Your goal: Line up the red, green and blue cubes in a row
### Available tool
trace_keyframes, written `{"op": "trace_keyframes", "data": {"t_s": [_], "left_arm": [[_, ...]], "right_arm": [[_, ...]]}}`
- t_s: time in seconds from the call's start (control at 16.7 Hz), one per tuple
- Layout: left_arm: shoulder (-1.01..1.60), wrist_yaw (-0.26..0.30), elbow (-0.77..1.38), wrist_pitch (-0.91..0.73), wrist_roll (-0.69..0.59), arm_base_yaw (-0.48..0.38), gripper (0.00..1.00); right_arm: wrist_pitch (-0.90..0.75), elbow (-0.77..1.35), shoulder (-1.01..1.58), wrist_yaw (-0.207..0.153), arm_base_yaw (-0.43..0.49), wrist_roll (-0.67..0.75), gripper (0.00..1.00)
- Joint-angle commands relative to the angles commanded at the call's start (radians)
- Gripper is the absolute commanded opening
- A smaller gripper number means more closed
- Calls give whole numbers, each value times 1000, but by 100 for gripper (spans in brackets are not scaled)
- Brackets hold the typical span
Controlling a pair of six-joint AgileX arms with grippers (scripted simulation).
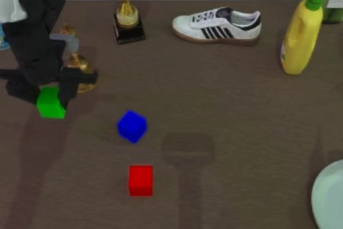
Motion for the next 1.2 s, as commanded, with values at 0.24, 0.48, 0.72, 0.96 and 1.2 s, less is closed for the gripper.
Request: {"op": "trace_keyframes", "data": {"t_s": [0.24,0.48,0.72,0.96,1.2], "left_arm": [[24,-2,46,-38,-234,-208,0],[32,-6,91,-74,-546,-468,0],[22,-10,113,-91,-732,-646,0],[16,-11,115,-92,-762,-676,0],[24,-9,100,-73,-758,-673,0]], "right_arm": [[0,0,0,0,0,0,100],[0,0,0,0,0,0,100],[0,0,0,0,0,0,100],[0,0,0,0,0,0,100],[0,0,0,0,0,0,100]]}}
